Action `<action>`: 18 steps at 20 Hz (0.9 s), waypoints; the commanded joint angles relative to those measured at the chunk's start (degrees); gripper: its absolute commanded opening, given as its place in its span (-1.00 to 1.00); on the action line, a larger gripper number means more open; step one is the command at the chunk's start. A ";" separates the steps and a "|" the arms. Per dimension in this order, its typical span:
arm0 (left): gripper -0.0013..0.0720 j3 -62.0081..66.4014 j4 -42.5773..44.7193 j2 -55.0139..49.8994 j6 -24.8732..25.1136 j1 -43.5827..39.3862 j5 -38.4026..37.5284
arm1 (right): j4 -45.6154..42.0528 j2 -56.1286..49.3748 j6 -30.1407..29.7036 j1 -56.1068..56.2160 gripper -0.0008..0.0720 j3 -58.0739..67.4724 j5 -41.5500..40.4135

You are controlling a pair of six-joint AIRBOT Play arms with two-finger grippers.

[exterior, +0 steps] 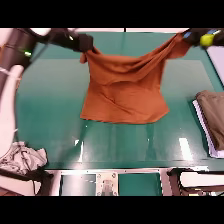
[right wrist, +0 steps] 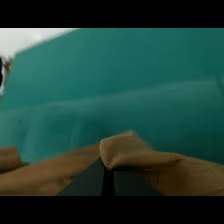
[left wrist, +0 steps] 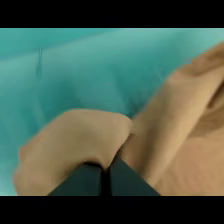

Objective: Fold the shirts.

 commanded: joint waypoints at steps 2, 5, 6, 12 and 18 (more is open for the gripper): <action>-0.89 -0.09 0.44 -11.21 -0.66 0.26 4.79 | 0.13 -12.85 -2.14 3.74 -0.94 -0.35 0.24; -0.89 -0.15 0.46 -15.52 -0.66 0.24 5.09 | 0.11 -15.80 -1.68 3.69 -0.91 -0.35 0.24; -0.89 -0.20 0.50 -16.37 -0.66 0.24 5.25 | 0.11 -15.80 -1.70 3.45 -0.55 -0.35 0.26; -0.89 -0.26 0.96 -18.38 -2.27 2.60 4.81 | 0.09 -14.62 -1.07 -4.50 -0.93 0.20 15.58; -0.89 -0.28 0.57 -18.69 -3.34 10.03 -0.42 | 0.13 0.83 -2.49 -8.04 -0.93 -24.85 14.34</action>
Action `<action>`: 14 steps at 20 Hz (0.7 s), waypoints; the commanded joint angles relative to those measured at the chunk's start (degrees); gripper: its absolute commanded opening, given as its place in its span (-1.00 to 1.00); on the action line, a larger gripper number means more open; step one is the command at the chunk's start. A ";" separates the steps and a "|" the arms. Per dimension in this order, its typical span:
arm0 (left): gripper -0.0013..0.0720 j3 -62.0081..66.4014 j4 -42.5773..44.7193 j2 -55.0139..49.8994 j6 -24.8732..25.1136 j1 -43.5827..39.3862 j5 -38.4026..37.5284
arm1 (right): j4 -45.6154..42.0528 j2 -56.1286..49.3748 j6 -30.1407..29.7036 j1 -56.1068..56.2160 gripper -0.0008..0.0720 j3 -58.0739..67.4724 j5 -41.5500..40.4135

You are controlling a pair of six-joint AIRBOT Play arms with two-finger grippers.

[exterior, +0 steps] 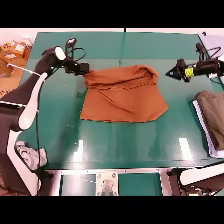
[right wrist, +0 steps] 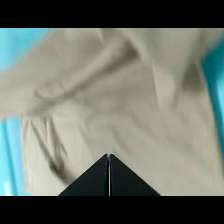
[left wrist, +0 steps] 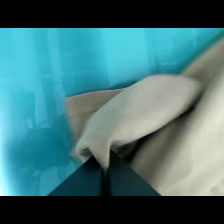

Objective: Fold the shirts.

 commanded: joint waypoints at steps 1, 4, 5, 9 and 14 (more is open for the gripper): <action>-0.89 -0.02 -0.11 -0.28 0.94 2.86 -2.14 | -0.02 12.37 -1.88 -1.03 -0.93 -19.67 -2.80; -0.89 -0.02 -0.20 -0.28 2.12 2.93 -1.44 | 0.28 24.13 -2.47 -0.20 -0.14 -40.22 -4.63; -0.89 -0.02 -0.20 -0.28 2.12 2.93 -1.36 | 1.16 26.56 -2.54 0.15 0.58 -46.14 -5.44; -0.88 0.00 -0.17 -0.28 2.14 2.93 -2.73 | 9.09 26.36 -5.73 5.03 0.62 -59.01 -20.09; -0.88 0.02 0.46 -0.26 5.40 2.95 -8.33 | 21.86 16.92 -12.81 13.11 -0.19 -54.16 -35.34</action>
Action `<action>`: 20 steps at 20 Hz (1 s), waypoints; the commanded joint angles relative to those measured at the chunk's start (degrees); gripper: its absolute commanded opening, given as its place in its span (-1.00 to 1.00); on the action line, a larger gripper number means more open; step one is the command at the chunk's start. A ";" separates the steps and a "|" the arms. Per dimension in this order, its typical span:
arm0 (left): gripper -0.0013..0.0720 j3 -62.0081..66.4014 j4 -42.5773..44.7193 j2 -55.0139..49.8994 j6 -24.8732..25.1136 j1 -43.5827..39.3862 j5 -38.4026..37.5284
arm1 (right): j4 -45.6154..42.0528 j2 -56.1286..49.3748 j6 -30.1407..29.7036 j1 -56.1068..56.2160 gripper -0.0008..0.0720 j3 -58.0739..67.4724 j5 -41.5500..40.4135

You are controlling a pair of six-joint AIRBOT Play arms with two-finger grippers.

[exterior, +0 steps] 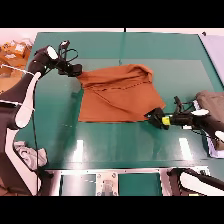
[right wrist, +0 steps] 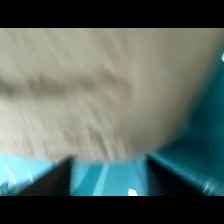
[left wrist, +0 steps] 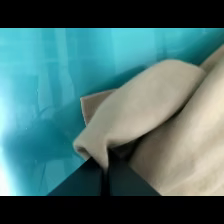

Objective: Fold the shirts.

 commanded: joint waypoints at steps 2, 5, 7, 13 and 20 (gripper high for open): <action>-0.88 0.04 4.28 -0.02 2.75 0.07 -8.76 | 7.39 -8.09 -6.27 3.48 -0.93 7.34 -9.70; -0.89 0.04 15.43 -0.02 1.79 0.07 -19.96 | 2.43 -10.73 -6.62 -0.35 -0.94 17.77 -6.43; -0.89 0.02 18.43 0.00 0.00 0.04 -26.34 | -1.99 -10.78 -5.01 -4.76 -0.94 24.59 -3.54; -0.89 -4.48 5.68 4.31 -2.80 -5.86 -35.26 | -6.56 -17.22 -2.73 -13.42 -0.94 41.64 3.82; -0.89 -22.51 4.07 13.07 -1.86 -16.06 -29.49 | -6.54 -28.33 -2.75 -13.44 -0.94 48.98 7.41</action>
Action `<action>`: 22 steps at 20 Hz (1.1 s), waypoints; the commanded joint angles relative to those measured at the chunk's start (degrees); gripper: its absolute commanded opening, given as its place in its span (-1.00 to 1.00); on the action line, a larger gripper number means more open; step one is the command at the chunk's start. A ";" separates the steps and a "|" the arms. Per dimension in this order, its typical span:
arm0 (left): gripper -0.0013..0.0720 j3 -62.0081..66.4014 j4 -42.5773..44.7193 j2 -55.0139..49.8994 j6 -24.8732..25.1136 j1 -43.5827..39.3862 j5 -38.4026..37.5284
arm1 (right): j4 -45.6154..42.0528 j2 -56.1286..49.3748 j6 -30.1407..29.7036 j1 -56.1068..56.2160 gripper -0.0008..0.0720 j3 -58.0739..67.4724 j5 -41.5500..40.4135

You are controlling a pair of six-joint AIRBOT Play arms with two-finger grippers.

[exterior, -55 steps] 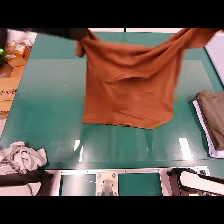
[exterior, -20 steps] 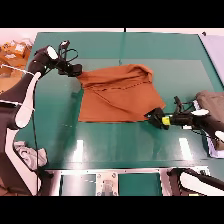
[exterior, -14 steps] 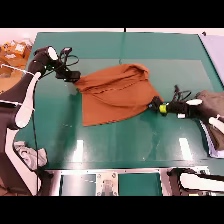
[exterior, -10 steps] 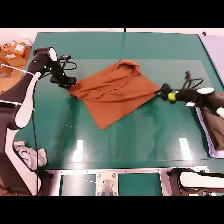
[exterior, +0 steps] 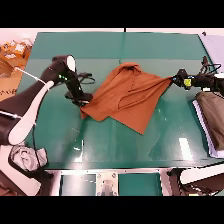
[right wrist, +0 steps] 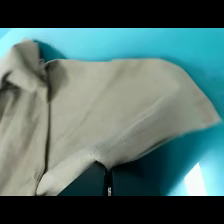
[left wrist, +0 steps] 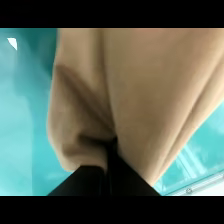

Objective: Fold the shirts.

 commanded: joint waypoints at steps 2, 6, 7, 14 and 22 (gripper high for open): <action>-0.88 -3.96 -0.09 2.03 -0.72 -1.44 5.35 | -0.26 -3.61 0.15 -1.05 -0.09 2.86 5.62; 0.98 3.91 7.37 2.05 -1.38 3.87 4.35 | -0.24 -2.64 3.72 -7.69 -0.64 3.96 16.44; 0.98 6.54 9.05 2.05 -1.33 5.35 3.48 | -0.26 -2.49 4.35 -9.27 -0.93 3.54 19.17; 0.97 19.67 9.75 2.23 0.74 10.49 3.91 | 0.00 15.32 0.50 -11.30 -0.93 -27.56 16.41; 0.98 19.65 9.44 2.10 0.98 10.49 8.52 | 3.45 29.99 -2.91 1.42 0.61 -57.53 9.86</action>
